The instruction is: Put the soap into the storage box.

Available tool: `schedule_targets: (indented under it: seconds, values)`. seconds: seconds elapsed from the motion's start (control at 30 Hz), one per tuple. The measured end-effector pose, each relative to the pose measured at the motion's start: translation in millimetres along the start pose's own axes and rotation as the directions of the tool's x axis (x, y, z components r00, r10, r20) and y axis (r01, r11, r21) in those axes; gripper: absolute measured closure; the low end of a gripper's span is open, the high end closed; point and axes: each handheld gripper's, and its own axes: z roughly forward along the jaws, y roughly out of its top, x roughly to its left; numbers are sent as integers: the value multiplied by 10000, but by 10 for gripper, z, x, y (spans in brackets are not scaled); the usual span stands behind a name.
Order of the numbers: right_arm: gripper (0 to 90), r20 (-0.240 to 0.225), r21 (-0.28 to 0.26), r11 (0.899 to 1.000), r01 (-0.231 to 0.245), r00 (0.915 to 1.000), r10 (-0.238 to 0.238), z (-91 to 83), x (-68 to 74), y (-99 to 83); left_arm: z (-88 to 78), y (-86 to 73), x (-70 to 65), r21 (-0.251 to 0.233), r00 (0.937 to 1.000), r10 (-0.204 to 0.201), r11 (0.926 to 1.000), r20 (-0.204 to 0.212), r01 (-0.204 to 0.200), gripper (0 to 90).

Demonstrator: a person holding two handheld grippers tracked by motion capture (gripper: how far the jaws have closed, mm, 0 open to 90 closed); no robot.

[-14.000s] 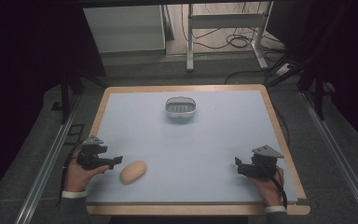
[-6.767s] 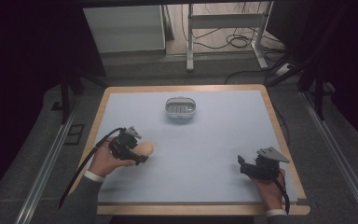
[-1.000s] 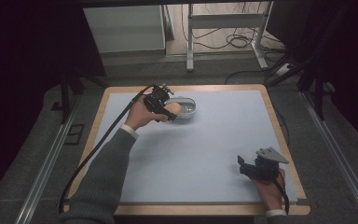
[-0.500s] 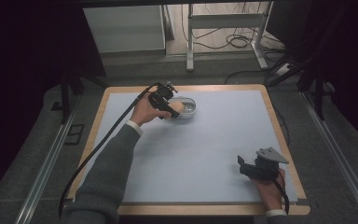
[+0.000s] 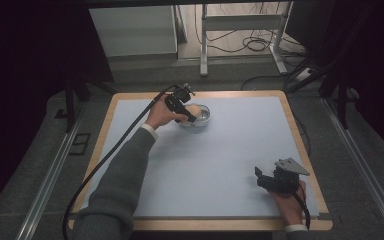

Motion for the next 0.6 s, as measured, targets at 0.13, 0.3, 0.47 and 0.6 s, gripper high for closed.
schedule_targets:
  seconds: [0.13, 0.3, 0.47, 0.6]
  values:
    - [92, 17, -19, 10000, 37, 10000, -37, 1, 1, 0, 63, 44, 42, 36, 9999, 8, 10000, 142, -9, 324]
    - [92, 11, 5, 10000, 32, 10000, -32, 1, 3, 0, 123, 81, 118, 181, 9999, -60, 9998, 126, 58, 324]
    - [92, 25, 48, 9999, 103, 9999, -103, 4, 11, 1, 207, 104, 157, 278, 9997, -90, 9996, 227, 83, 323]
    - [92, 29, 42, 9999, 98, 9999, -98, 5, 9, 1, 280, 116, 167, 380, 9996, -147, 9992, 236, 138, 323]
